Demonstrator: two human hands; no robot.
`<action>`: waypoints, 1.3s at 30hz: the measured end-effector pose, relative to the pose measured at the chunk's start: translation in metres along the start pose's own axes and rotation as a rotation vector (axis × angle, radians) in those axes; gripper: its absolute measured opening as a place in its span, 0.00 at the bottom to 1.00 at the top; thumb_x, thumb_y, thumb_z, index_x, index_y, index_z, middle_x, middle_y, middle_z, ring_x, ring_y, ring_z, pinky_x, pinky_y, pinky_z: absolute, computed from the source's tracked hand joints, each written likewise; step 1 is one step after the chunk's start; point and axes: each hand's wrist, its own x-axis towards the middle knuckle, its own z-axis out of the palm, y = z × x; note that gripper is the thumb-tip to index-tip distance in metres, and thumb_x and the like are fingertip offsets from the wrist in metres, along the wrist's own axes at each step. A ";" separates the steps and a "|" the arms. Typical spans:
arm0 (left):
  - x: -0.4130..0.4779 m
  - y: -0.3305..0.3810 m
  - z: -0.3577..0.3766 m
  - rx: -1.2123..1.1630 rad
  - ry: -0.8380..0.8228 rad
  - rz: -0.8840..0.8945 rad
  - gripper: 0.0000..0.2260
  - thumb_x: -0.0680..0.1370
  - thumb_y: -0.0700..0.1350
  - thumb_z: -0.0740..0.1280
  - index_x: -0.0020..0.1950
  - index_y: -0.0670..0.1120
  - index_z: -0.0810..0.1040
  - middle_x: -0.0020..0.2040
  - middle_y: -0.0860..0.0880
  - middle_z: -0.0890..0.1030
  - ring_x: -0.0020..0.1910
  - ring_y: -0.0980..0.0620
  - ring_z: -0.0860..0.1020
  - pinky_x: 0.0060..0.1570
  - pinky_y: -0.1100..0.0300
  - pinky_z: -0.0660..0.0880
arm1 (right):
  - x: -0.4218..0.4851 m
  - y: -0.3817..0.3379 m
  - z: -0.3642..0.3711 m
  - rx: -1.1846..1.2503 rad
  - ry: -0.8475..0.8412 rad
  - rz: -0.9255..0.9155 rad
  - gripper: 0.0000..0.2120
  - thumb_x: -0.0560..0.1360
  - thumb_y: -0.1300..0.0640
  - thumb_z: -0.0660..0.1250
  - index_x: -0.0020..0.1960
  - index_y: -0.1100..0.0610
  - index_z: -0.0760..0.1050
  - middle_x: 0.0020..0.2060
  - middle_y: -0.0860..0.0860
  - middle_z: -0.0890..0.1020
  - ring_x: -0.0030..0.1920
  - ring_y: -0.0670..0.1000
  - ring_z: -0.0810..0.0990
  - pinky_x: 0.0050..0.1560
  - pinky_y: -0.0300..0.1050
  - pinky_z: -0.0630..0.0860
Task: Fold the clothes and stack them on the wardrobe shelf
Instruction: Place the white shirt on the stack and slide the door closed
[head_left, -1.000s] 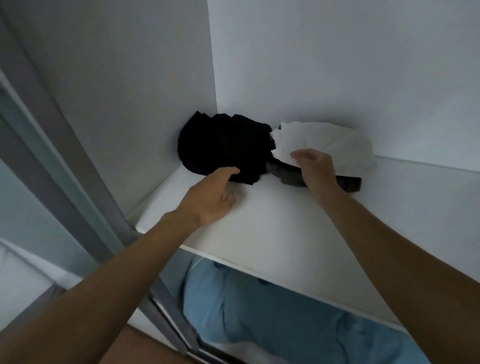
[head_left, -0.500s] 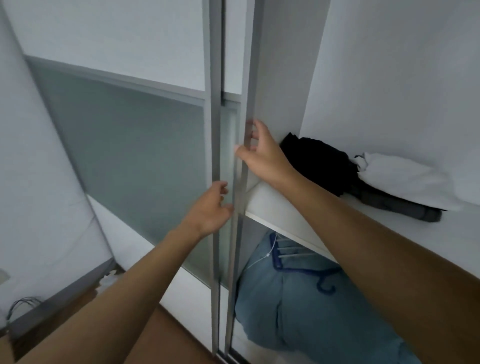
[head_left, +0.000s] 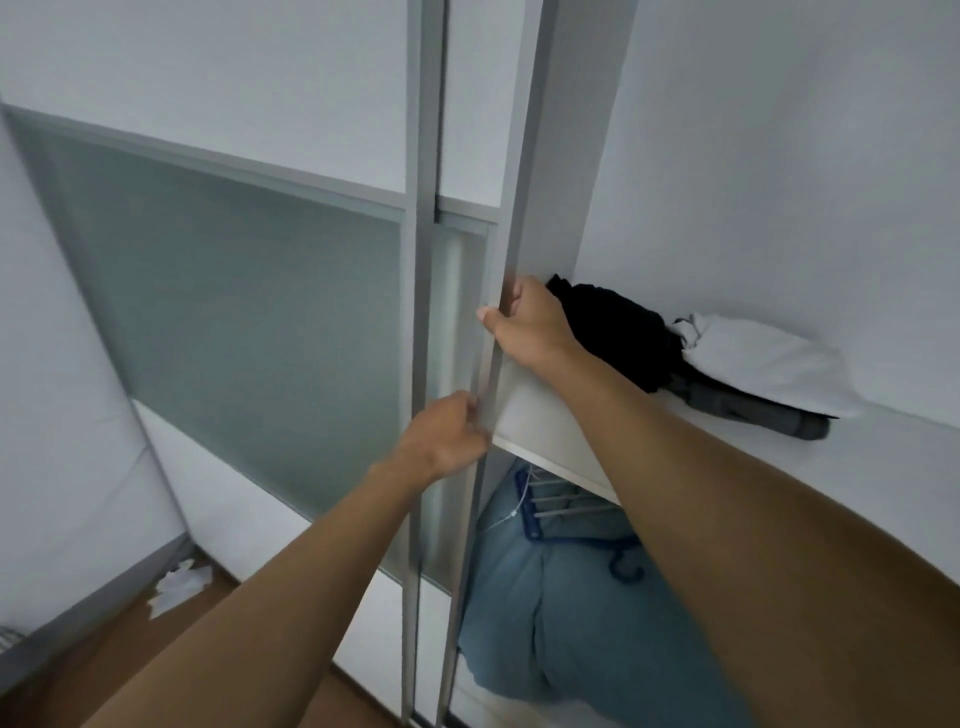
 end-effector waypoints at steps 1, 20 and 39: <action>0.001 0.007 0.001 0.028 0.009 0.012 0.09 0.71 0.50 0.64 0.45 0.47 0.78 0.43 0.51 0.82 0.43 0.49 0.79 0.45 0.55 0.77 | -0.004 0.004 -0.007 -0.003 0.001 -0.002 0.13 0.76 0.51 0.70 0.43 0.51 0.65 0.37 0.44 0.70 0.36 0.45 0.71 0.36 0.42 0.65; -0.059 0.229 0.163 0.310 -0.108 0.405 0.20 0.79 0.60 0.64 0.34 0.48 0.80 0.34 0.51 0.82 0.37 0.50 0.81 0.46 0.52 0.79 | -0.172 0.139 -0.247 -0.043 0.209 0.061 0.12 0.79 0.49 0.67 0.61 0.51 0.75 0.48 0.42 0.80 0.47 0.42 0.79 0.46 0.37 0.73; -0.124 0.385 0.263 0.346 0.511 1.585 0.09 0.75 0.40 0.68 0.53 0.43 0.84 0.63 0.44 0.82 0.59 0.43 0.82 0.63 0.46 0.74 | -0.347 0.238 -0.467 -0.656 0.716 0.556 0.11 0.83 0.54 0.61 0.58 0.61 0.73 0.52 0.60 0.80 0.55 0.63 0.79 0.52 0.54 0.74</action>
